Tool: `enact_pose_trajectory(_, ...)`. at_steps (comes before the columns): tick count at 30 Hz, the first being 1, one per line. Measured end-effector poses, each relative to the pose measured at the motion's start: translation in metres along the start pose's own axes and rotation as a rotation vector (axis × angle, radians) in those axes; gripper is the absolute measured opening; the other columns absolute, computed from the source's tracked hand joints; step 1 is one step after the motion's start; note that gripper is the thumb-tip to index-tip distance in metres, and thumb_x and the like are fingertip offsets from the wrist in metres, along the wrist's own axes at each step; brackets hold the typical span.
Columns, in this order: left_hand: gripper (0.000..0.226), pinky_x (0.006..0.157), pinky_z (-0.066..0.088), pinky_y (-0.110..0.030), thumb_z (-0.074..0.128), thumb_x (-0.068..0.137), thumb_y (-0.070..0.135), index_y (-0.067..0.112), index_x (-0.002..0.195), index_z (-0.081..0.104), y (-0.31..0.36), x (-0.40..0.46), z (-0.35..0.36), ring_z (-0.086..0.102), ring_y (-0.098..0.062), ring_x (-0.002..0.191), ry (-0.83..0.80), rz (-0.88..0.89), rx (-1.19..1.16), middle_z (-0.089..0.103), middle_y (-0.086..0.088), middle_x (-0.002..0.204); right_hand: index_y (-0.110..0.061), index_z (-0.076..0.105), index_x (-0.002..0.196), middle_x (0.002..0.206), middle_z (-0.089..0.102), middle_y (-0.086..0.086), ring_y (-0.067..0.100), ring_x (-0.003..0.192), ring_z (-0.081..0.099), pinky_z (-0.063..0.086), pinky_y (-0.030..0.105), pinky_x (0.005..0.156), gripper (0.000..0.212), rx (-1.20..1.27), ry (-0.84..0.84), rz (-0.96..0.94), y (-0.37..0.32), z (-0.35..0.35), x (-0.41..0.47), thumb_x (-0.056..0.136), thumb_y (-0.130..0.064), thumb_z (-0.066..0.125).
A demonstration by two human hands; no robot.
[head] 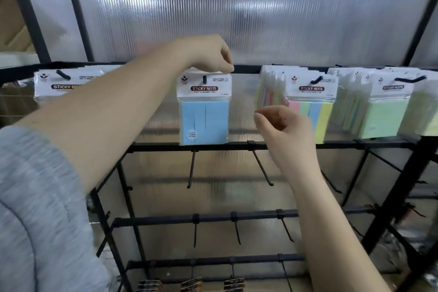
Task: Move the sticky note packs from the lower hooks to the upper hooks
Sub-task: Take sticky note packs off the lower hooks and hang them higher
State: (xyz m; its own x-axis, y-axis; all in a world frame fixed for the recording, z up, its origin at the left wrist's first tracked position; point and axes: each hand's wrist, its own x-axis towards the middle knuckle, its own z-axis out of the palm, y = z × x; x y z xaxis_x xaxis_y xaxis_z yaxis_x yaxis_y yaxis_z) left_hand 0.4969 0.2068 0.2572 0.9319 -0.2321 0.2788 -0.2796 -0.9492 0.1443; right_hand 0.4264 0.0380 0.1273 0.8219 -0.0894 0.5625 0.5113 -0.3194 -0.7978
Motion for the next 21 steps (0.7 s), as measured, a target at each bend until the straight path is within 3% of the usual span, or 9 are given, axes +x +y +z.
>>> enact_pose_trajectory(7, 0.027, 0.082, 0.041, -0.028, 0.054, 0.094, 0.031, 0.017, 0.114, 0.065, 0.041, -0.002, 0.002, 0.055, -0.014, 0.097, -0.041, 0.176, 0.046, 0.062, 0.003, 0.115, -0.024, 0.069, 0.084, 0.074, 0.067, -0.017, -0.008, 0.068, 0.060, 0.043, 0.002, 0.062, 0.012, -0.004, 0.159, 0.086, -0.004, -0.014, -0.021, 0.088, -0.015, 0.063)
enact_pose_trajectory(11, 0.033, 0.089, 0.042, -0.028, 0.049, 0.095, 0.035, 0.019, 0.121, 0.061, 0.058, -0.005, 0.010, 0.055, -0.017, 0.110, -0.049, 0.241, 0.027, 0.060, 0.001, 0.124, -0.023, 0.071, 0.085, 0.075, 0.068, -0.015, -0.006, 0.070, 0.061, 0.044, 0.003, 0.064, 0.010, -0.035, 0.216, 0.115, -0.004, -0.020, -0.035, 0.087, -0.016, 0.064)
enact_pose_trajectory(18, 0.041, 0.093, 0.037, -0.028, 0.049, 0.094, 0.045, 0.020, 0.127, 0.055, 0.088, -0.004, 0.023, 0.049, -0.020, 0.121, -0.020, 0.252, -0.054, 0.053, -0.002, 0.133, -0.027, 0.069, 0.081, 0.076, 0.070, -0.013, -0.003, 0.074, 0.064, 0.048, 0.009, 0.070, 0.014, -0.049, 0.254, 0.131, 0.002, -0.047, -0.045, 0.086, -0.016, 0.064)
enact_pose_trajectory(21, 0.040, 0.091, 0.037, -0.027, 0.057, 0.091, 0.042, 0.023, 0.125, 0.056, 0.097, -0.001, 0.028, 0.052, -0.019, 0.116, -0.025, 0.213, -0.115, 0.056, -0.001, 0.129, -0.024, 0.071, 0.084, 0.078, 0.070, -0.015, -0.004, 0.075, 0.064, 0.048, 0.007, 0.069, 0.011, -0.050, 0.255, 0.140, 0.012, -0.066, -0.043, 0.086, -0.016, 0.064)
